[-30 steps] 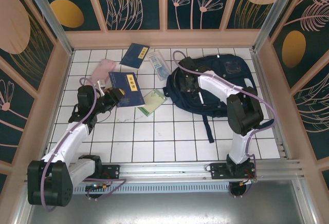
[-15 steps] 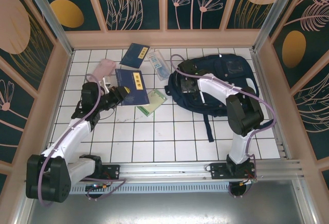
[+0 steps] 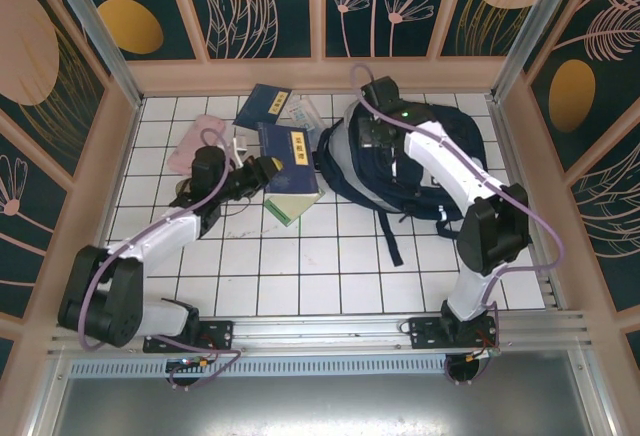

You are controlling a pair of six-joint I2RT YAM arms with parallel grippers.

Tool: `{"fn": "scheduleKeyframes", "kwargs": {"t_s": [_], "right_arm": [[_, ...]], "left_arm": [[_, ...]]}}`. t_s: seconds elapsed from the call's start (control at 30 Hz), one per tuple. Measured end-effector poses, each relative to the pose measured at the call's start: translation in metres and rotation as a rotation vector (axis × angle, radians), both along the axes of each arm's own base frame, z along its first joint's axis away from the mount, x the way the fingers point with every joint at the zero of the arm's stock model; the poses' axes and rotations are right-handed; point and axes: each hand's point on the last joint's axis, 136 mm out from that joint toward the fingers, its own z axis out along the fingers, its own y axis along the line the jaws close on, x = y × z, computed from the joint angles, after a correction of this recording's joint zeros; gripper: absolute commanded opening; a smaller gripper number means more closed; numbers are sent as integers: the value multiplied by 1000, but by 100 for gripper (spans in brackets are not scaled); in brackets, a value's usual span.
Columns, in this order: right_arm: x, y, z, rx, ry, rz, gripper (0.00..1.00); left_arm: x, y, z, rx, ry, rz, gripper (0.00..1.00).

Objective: Pack books, pencil case, and school supplies into a backpack

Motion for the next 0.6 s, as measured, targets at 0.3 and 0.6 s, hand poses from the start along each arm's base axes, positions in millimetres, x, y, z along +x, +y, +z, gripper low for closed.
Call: {"fn": "scheduleKeyframes", "kwargs": {"t_s": [0.3, 0.6], "right_arm": [[-10, -18, 55, 176, -35, 48, 0], [-19, -64, 92, 404, -70, 20, 0]], "left_arm": [[24, -83, 7, -56, -33, -97, 0], [53, -177, -12, -85, -10, -180, 0]]}}
